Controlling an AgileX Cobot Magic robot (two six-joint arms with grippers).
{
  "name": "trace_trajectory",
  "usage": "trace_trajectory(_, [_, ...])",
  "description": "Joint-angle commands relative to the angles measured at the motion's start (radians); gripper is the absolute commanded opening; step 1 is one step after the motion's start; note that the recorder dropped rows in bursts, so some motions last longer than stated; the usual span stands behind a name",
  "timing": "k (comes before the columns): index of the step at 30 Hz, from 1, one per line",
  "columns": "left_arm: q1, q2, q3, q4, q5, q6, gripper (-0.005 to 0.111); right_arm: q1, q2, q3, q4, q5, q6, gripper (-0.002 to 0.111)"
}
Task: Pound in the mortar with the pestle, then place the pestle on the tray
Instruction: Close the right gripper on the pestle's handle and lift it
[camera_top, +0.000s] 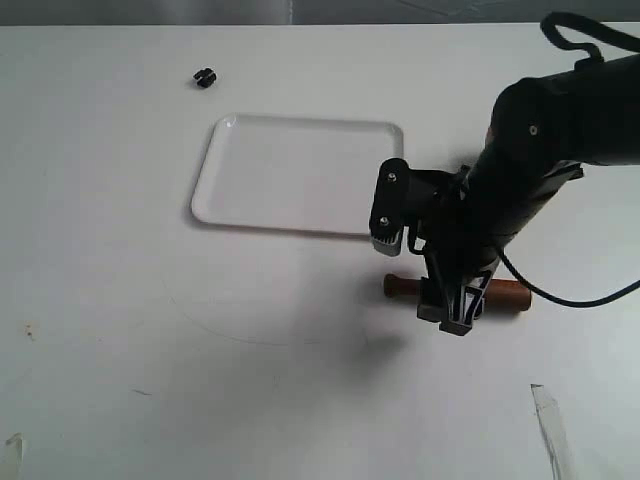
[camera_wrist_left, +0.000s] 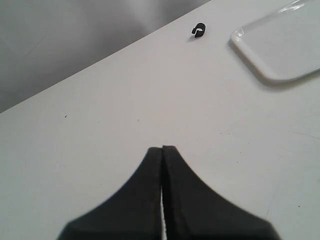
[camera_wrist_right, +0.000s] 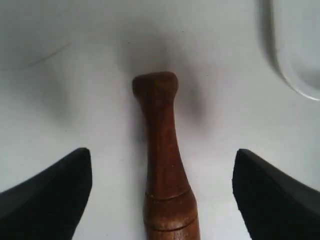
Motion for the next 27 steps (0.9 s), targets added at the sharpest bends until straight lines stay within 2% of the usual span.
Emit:
trace_trajectory(1, [-0.008, -0.001, 0.001, -0.007, -0.003, -0.008, 0.0, 0.003, 0.013, 0.004, -0.02, -0.032, -0.001, 0.069])
trace_trajectory(6, [-0.008, -0.001, 0.001, -0.007, -0.003, -0.008, 0.0, 0.003, 0.019, 0.004, -0.02, -0.034, -0.001, 0.064])
trace_trajectory(20, [-0.008, -0.001, 0.001, -0.007, -0.003, -0.008, 0.0, 0.003, 0.082, 0.004, -0.02, -0.063, 0.006, 0.06])
trace_trajectory(22, [-0.008, -0.001, 0.001, -0.007, -0.003, -0.008, 0.0, 0.003, 0.082, 0.004, -0.02, -0.074, 0.006, 0.051])
trace_trajectory(24, [-0.008, -0.001, 0.001, -0.007, -0.003, -0.008, 0.0, 0.003, 0.08, 0.004, -0.02, -0.074, 0.006, 0.033])
trace_trajectory(27, [-0.008, -0.001, 0.001, -0.007, -0.003, -0.008, 0.0, 0.003, 0.077, 0.004, -0.02, -0.069, -0.017, 0.0])
